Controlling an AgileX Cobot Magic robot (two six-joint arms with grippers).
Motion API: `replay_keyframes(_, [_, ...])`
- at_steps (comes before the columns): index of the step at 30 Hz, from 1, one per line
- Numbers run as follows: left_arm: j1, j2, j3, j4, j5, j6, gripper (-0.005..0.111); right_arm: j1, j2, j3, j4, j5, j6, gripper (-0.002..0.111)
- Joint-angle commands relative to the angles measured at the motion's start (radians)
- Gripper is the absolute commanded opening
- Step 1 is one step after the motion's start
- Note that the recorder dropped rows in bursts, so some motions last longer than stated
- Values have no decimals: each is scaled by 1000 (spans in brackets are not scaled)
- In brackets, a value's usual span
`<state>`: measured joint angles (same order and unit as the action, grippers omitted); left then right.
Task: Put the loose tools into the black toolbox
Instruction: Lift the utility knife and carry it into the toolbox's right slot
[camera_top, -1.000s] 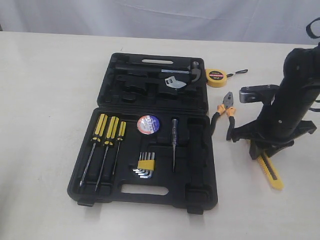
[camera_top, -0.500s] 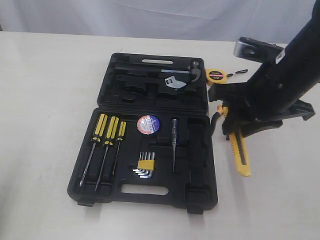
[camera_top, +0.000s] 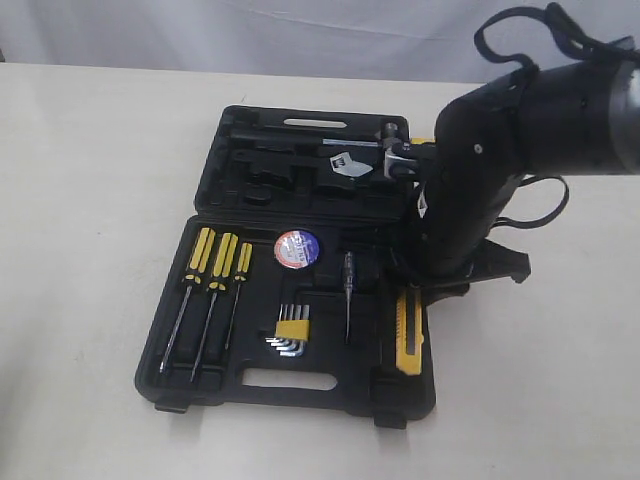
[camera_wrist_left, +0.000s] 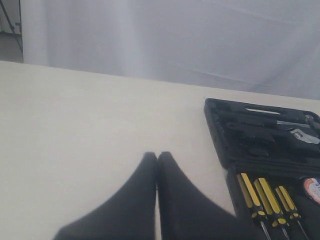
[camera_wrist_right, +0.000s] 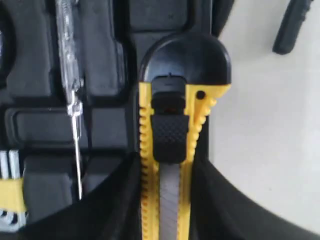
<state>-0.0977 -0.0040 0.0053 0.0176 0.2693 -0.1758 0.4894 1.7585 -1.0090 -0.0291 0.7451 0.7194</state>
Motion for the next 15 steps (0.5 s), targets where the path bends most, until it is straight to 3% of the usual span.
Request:
replay_keyframes(1, [-6, 4, -5, -3, 1, 0, 0, 4, 24, -1, -23, -95, 24, -1])
replay_keyframes(15, [-6, 4, -5, -3, 1, 0, 0, 4, 74, -1, -86, -134, 12, -1])
